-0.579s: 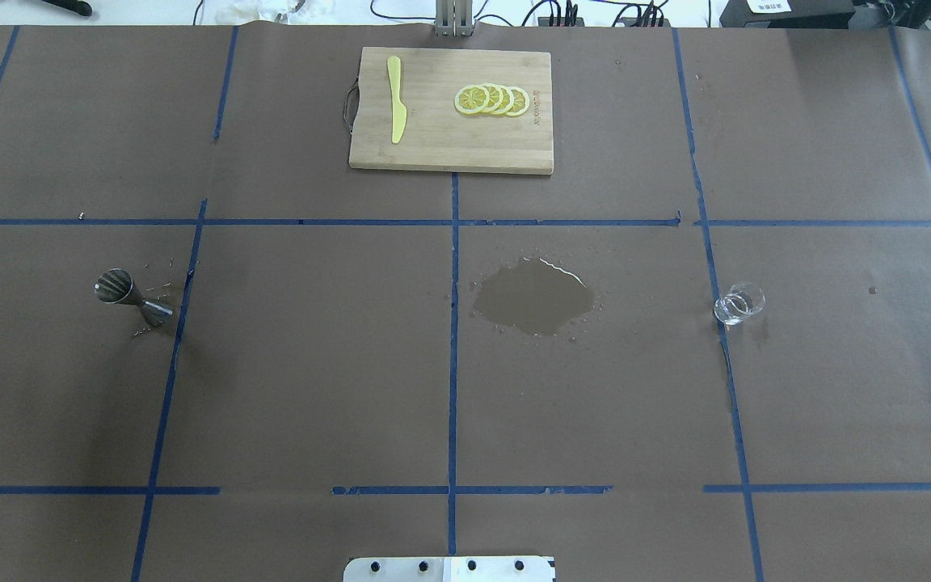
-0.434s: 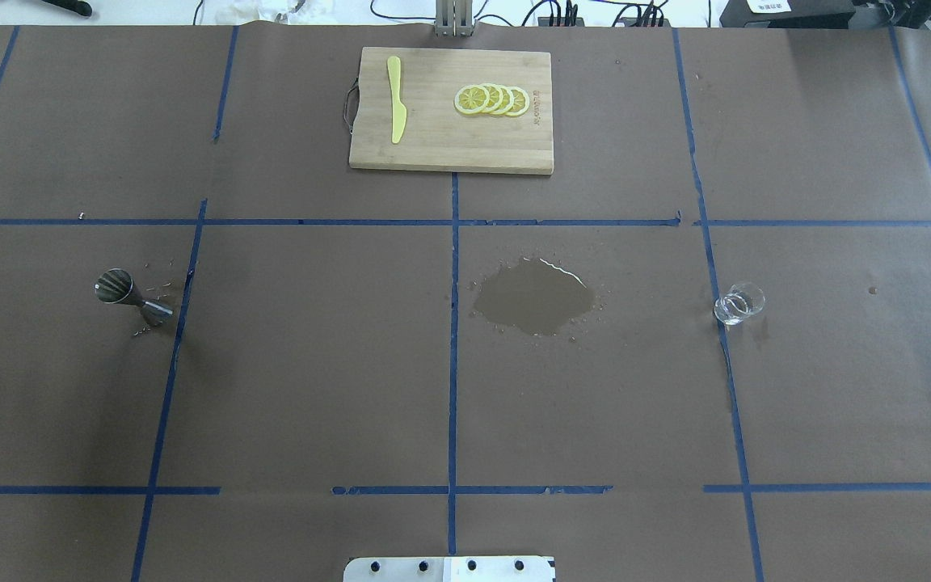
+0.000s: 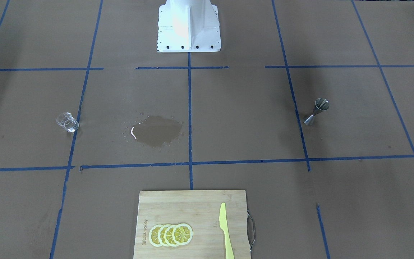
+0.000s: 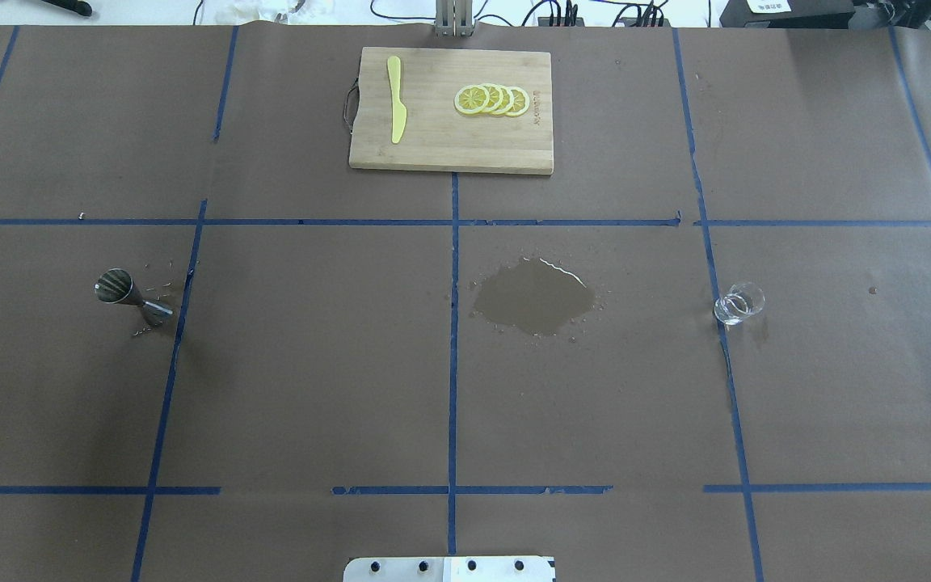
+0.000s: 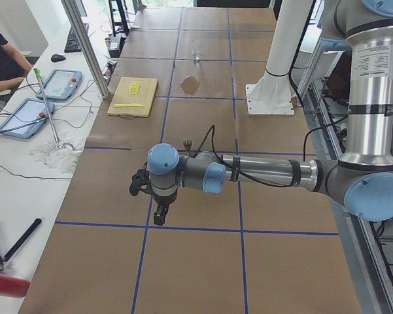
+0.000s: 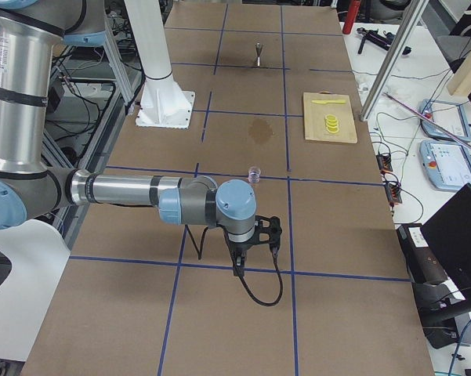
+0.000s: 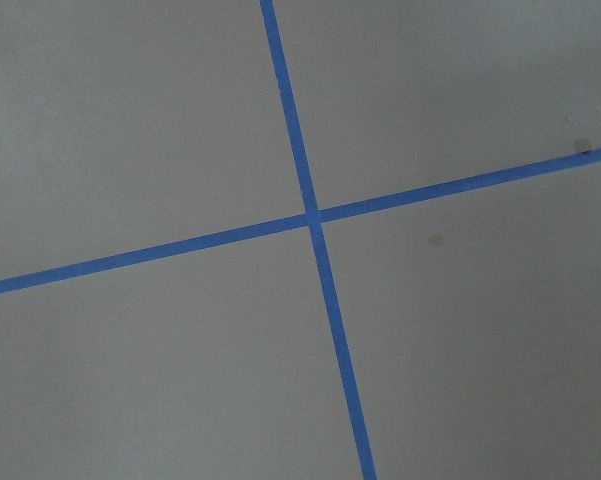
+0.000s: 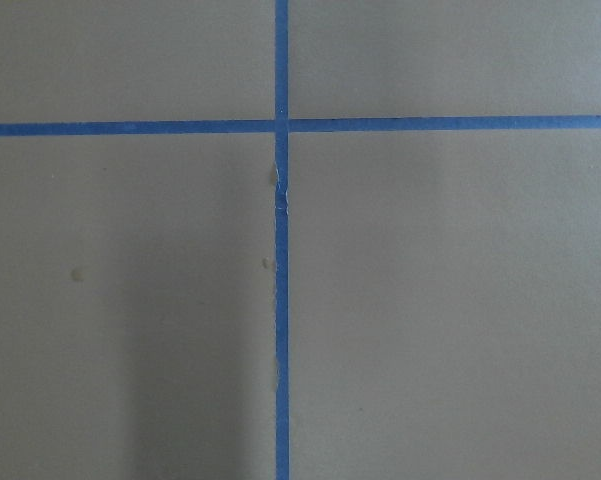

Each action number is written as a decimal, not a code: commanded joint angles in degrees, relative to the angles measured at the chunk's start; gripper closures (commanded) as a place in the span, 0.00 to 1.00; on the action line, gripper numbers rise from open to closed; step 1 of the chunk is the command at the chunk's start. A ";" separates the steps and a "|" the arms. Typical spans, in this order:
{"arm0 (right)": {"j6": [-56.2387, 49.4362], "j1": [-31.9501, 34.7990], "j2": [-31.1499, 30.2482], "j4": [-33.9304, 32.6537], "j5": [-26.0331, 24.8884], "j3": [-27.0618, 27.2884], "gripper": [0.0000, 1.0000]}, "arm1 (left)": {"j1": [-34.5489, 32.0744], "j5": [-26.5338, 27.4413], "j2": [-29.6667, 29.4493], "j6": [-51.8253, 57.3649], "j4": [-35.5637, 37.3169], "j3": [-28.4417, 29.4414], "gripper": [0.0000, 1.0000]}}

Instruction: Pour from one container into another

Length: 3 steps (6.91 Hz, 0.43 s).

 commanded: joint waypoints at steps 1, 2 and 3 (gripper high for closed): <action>-0.06 0.00 0.00 0.00 0.24 0.21 0.00 | 5.18 0.64 -0.36 -10.16 -1.24 -6.88 0.00; 0.03 0.00 0.00 0.09 0.42 0.48 0.00 | 11.66 0.64 -0.45 -20.32 -1.33 -12.15 0.00; -0.14 0.00 0.00 0.52 0.77 0.83 0.00 | 16.60 0.64 -0.45 -29.82 -1.42 -17.59 0.00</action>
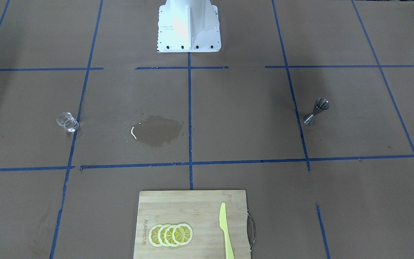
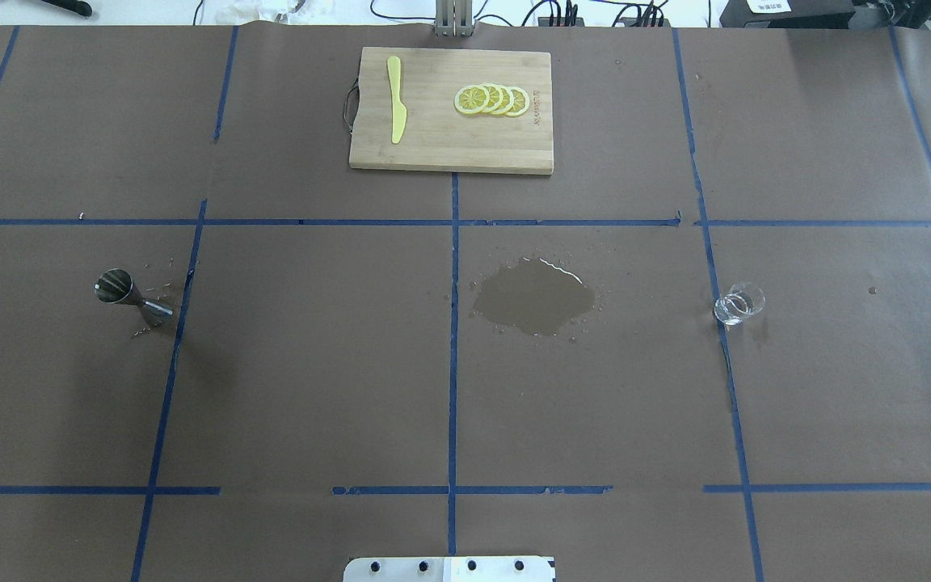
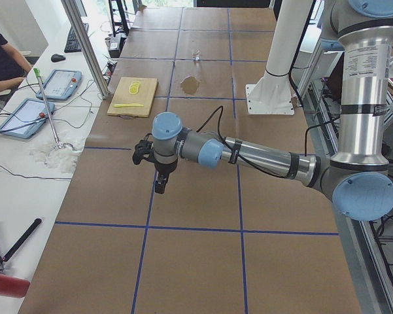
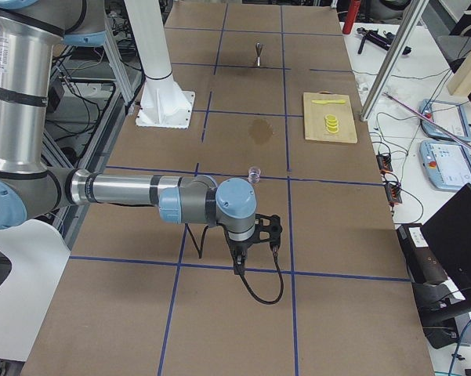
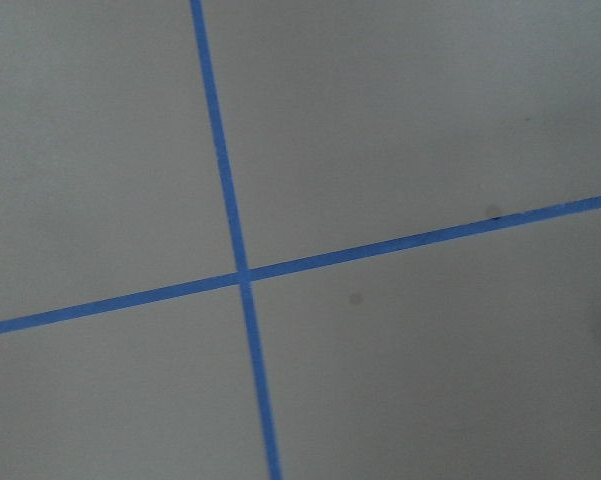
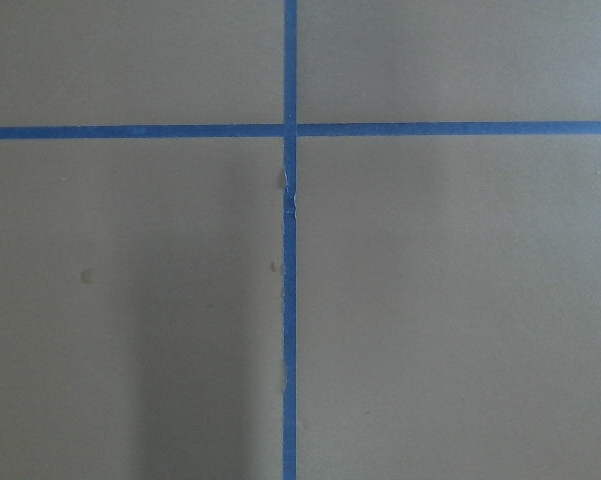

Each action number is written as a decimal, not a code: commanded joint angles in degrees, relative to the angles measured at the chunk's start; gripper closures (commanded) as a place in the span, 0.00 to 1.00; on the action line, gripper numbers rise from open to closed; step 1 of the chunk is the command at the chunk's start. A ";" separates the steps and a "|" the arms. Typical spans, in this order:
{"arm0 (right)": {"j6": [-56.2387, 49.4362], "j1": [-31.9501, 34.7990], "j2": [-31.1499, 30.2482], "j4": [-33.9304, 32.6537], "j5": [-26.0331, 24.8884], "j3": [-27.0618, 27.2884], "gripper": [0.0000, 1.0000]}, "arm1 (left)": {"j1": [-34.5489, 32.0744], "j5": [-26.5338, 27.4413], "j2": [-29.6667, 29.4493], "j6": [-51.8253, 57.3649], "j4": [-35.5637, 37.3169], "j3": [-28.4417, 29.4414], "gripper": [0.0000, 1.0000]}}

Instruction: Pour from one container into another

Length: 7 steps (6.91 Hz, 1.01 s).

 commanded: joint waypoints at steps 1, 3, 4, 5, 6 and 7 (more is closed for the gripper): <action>-0.11 0.00 0.43 0.36 0.35 0.46 0.00 | 9.81 0.15 0.12 -20.11 -0.69 -11.97 0.00; -0.20 -0.09 0.70 0.45 0.26 -0.15 0.00 | 16.03 5.54 4.83 -34.79 -14.40 -14.49 0.00; -0.12 -0.17 0.79 0.36 0.43 0.02 0.00 | 22.69 13.69 8.52 -44.01 -22.59 -14.93 0.00; 0.06 -0.17 0.88 0.36 0.61 0.37 0.00 | 29.72 22.91 11.17 -50.54 -25.97 -15.45 0.00; 0.06 -0.17 0.88 0.36 0.78 1.59 0.00 | 36.67 31.09 12.07 -56.88 -26.88 -16.07 0.00; 0.84 -0.17 0.88 0.01 2.00 1.78 0.00 | 43.70 40.31 13.47 -60.07 -26.89 -16.25 0.00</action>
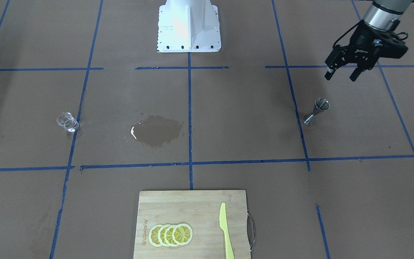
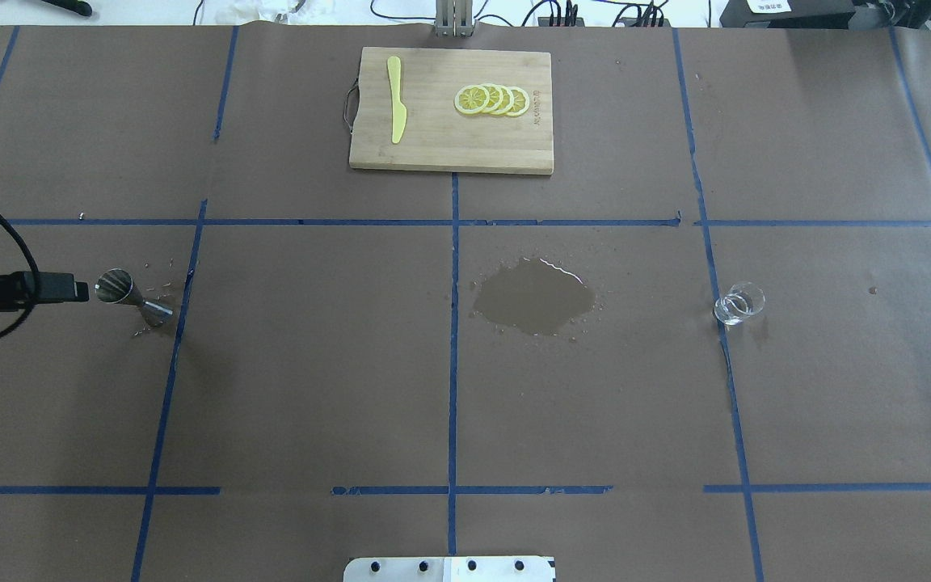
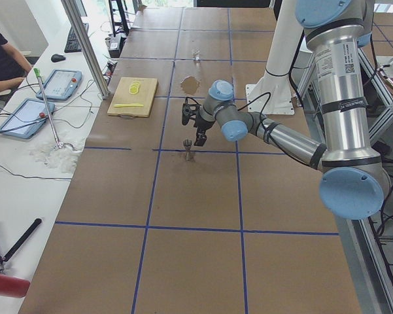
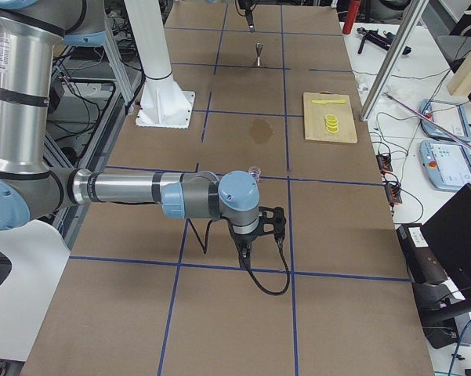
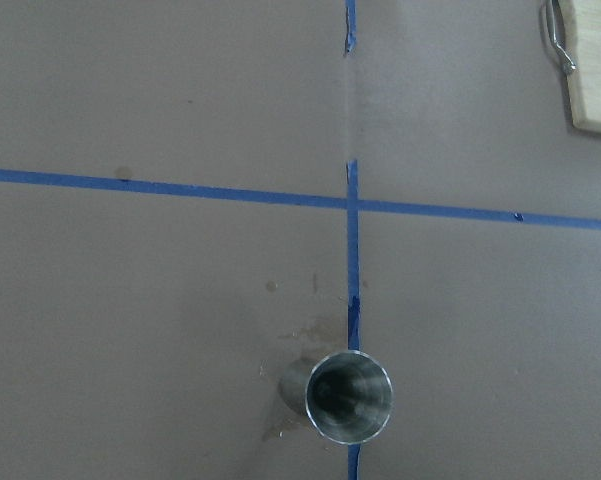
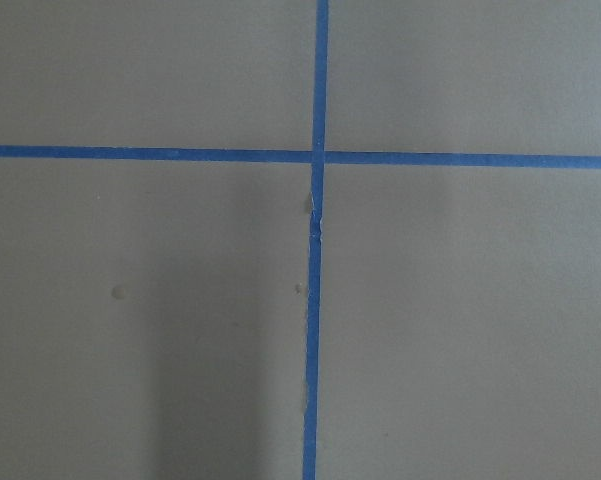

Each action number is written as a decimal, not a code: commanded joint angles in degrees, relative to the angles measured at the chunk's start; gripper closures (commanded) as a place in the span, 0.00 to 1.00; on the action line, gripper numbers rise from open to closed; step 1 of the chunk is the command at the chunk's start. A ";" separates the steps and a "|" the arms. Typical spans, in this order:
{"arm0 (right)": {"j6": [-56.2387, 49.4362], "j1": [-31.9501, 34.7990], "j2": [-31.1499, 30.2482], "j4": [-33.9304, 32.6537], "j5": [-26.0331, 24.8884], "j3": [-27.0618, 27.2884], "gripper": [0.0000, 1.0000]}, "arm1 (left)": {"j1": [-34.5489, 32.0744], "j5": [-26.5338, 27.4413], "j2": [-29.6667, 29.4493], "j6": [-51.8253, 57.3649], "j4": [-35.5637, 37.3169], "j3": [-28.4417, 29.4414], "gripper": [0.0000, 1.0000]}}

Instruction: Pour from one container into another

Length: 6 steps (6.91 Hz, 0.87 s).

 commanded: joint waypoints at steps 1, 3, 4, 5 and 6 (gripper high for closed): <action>5.84 0.00 0.02 -0.18 4.05 0.57 0.00 | 12.84 17.59 2.22 -9.10 -1.08 -0.33 0.00; 8.70 0.00 0.19 -0.18 6.18 0.83 0.00 | 18.75 29.39 2.06 -14.04 -1.25 -0.15 0.01; 8.88 -0.61 0.19 -0.18 6.63 1.36 0.00 | 21.91 35.18 1.97 -17.11 -1.17 0.20 0.01; 8.44 -0.88 0.19 2.60 6.11 2.23 0.00 | 24.46 41.77 1.36 -18.79 -0.99 2.38 0.01; 8.52 -0.88 0.11 5.07 6.54 2.24 0.00 | 24.75 45.66 1.18 -19.50 -0.99 4.31 0.00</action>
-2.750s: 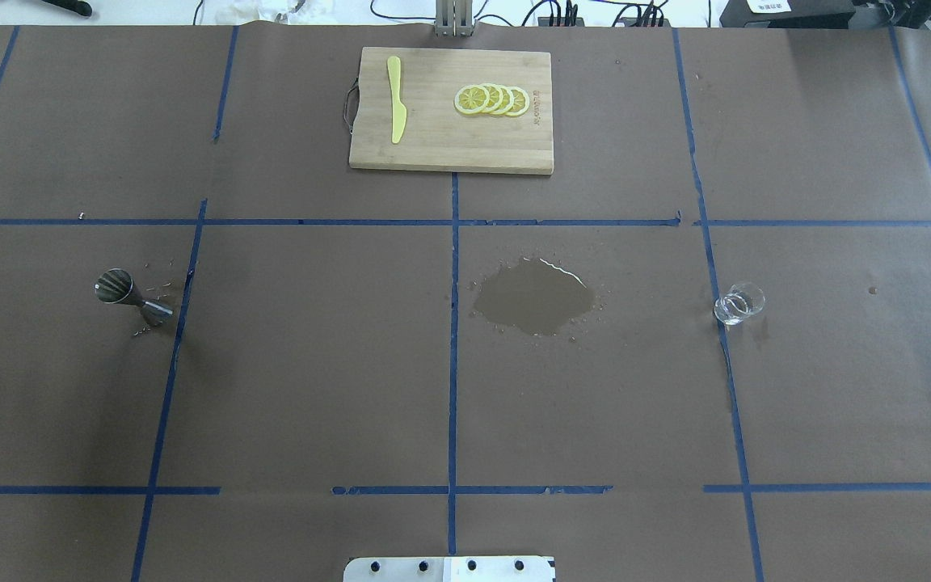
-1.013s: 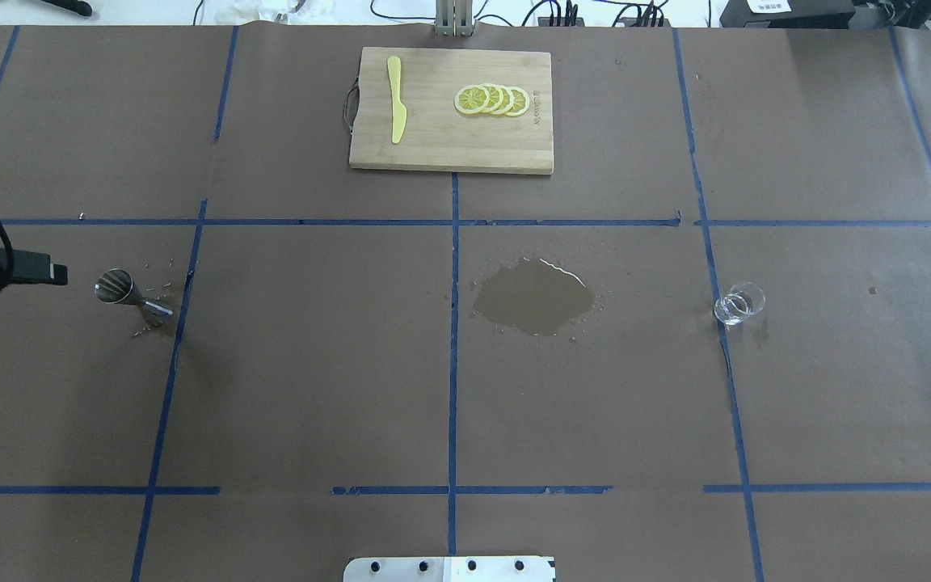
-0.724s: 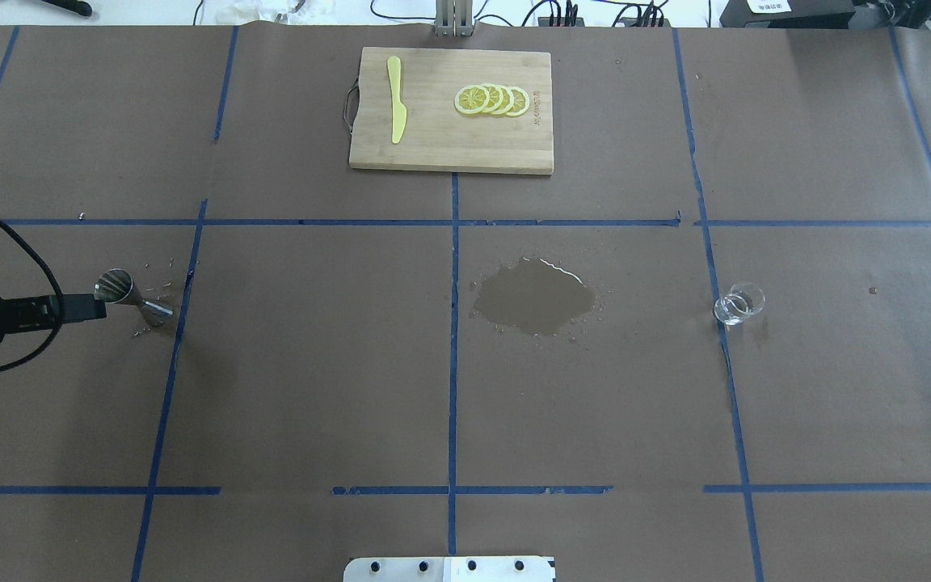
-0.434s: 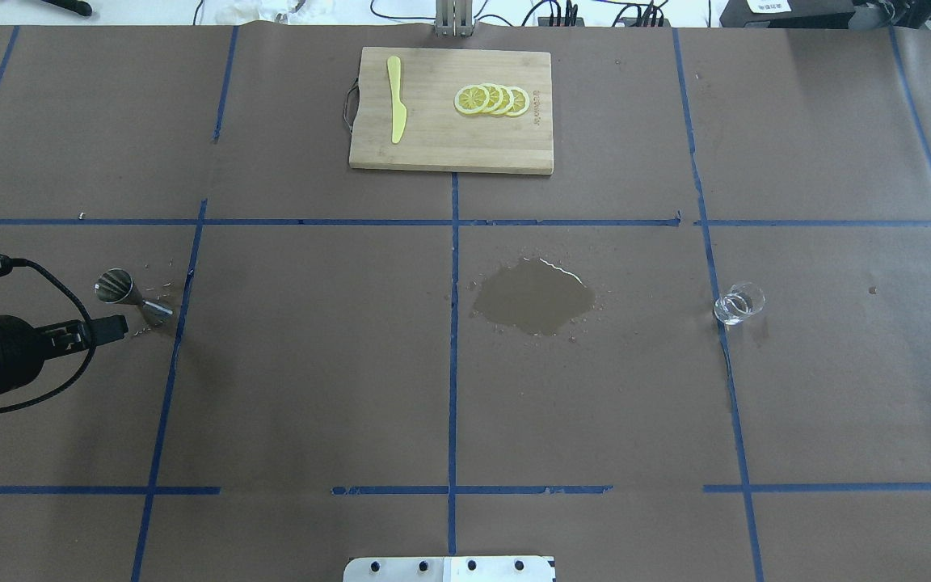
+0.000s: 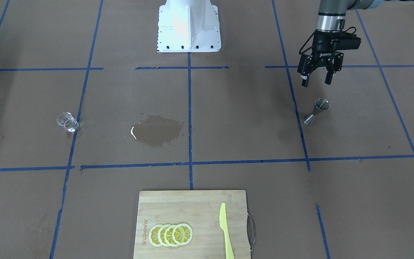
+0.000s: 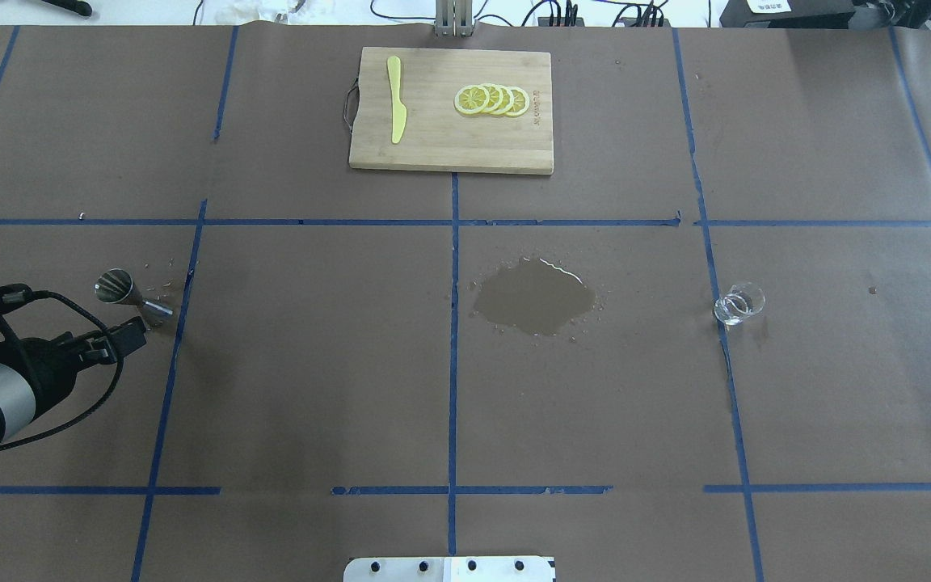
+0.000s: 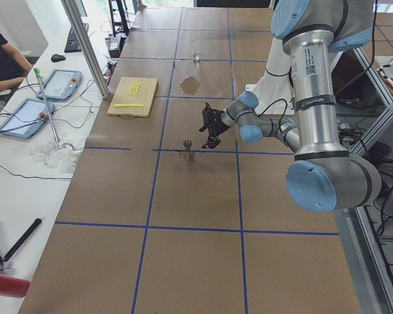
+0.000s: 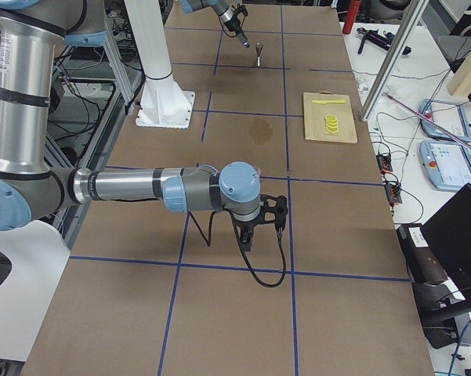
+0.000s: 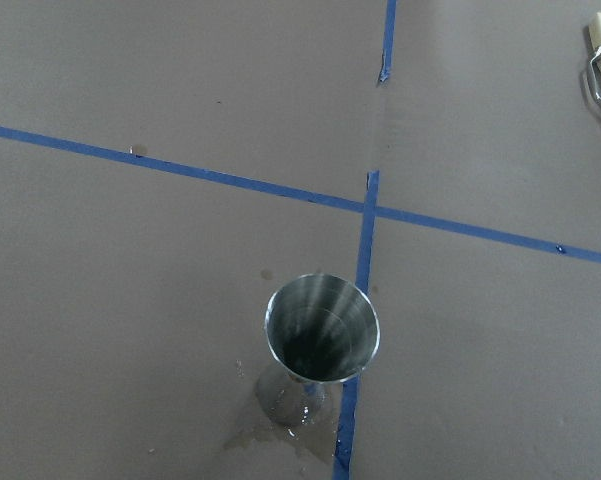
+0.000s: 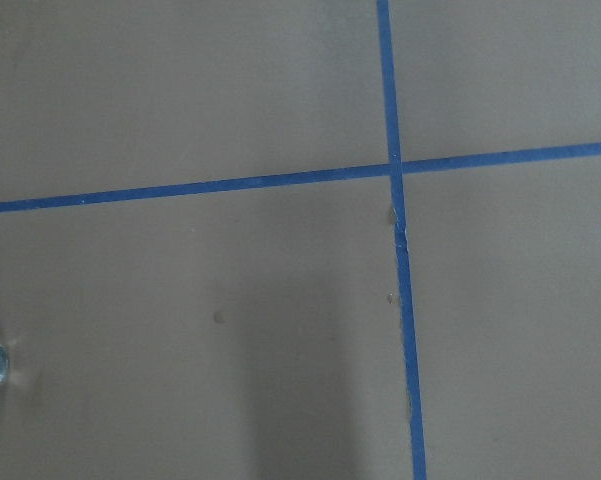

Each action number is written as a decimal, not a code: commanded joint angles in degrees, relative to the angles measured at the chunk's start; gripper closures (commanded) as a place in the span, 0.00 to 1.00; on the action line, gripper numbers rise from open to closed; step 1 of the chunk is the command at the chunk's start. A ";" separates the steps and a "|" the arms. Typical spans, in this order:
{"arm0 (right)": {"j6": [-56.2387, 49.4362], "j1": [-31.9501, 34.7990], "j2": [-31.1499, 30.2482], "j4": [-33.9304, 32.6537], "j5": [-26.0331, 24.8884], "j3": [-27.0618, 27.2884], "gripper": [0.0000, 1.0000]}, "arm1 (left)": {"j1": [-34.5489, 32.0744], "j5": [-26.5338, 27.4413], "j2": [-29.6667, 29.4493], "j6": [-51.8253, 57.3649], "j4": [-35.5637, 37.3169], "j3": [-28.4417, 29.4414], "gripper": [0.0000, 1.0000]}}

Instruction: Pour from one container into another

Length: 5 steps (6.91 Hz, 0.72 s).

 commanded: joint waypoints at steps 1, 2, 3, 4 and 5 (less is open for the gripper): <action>0.69 -0.42 -0.15 2.83 0.10 2.28 0.00 | 2.72 10.38 -0.61 -3.68 -0.11 4.85 0.00; 2.44 -1.38 -0.50 2.66 -0.42 5.43 0.00 | 3.34 12.16 -2.79 -5.53 -0.20 7.84 0.01; 8.28 -5.13 -0.42 2.57 -4.34 9.11 0.00 | 5.26 16.79 -4.90 -6.67 -0.20 11.61 0.01; 17.30 -10.56 -0.42 2.57 -8.47 13.50 0.00 | 6.15 18.84 -7.01 -7.30 -0.20 13.65 0.02; 24.36 -14.53 -0.42 2.66 -11.04 17.29 0.00 | 6.33 21.03 -7.64 -7.21 -0.20 14.71 0.06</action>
